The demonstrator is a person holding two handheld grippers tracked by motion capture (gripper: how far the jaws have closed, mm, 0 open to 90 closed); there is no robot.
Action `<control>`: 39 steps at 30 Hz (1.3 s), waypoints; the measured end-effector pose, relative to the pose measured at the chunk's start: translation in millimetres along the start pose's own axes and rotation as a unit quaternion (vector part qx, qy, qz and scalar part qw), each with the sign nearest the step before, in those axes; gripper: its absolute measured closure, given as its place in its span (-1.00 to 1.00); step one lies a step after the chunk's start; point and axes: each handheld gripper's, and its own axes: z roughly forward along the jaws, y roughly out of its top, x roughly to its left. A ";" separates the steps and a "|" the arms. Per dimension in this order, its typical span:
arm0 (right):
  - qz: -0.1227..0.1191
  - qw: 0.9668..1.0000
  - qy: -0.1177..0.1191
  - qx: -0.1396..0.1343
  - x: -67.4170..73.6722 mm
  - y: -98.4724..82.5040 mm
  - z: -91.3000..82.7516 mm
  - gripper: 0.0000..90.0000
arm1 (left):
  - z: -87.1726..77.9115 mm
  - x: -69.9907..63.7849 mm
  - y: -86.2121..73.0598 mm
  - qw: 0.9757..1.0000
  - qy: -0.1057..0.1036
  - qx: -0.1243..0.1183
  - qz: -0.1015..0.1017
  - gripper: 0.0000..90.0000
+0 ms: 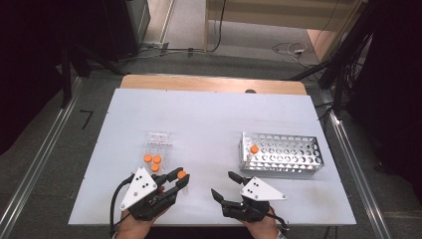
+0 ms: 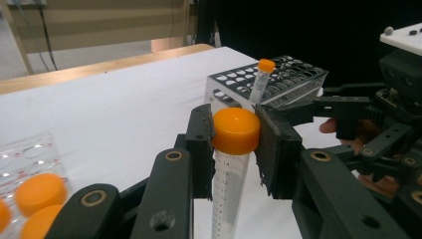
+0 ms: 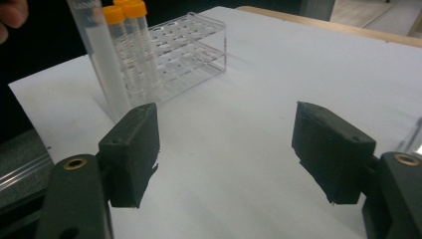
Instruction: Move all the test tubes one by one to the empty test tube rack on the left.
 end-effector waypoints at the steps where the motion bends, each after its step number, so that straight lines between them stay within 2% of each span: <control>1: 0.001 1.000 -0.002 0.000 -2.1 -0.6 -1.9 -0.44 | -2.0 1.4 0.9 1.000 0.002 -0.001 -0.002 0.55; 9: 0.012 1.000 -0.016 -0.004 -11.2 -4.2 -13.5 -0.44 | -21.0 14.7 9.9 1.000 0.024 -0.009 -0.015 0.55; 18: 0.017 1.000 -0.025 -0.005 -15.8 -6.0 -18.3 -0.43 | -40.1 31.5 14.3 0.998 0.064 -0.010 -0.022 0.54; 23: 0.016 1.000 -0.027 -0.005 -17.5 -6.5 -18.8 -0.43 | -48.3 37.4 15.4 0.997 0.074 -0.013 -0.027 0.54; 29: 0.017 0.999 -0.028 -0.006 -18.4 -6.3 -19.2 -0.43 | -50.9 41.4 15.1 0.996 0.092 -0.008 -0.022 0.54; 33: 0.017 0.999 -0.028 -0.007 -18.4 -6.1 -19.6 -0.43 | -51.5 47.0 14.1 0.994 0.101 -0.009 -0.027 0.55; 39: 0.018 0.999 -0.028 -0.008 -18.6 -6.1 -19.6 -0.43 | -50.3 52.8 11.4 0.992 0.125 -0.008 -0.020 0.55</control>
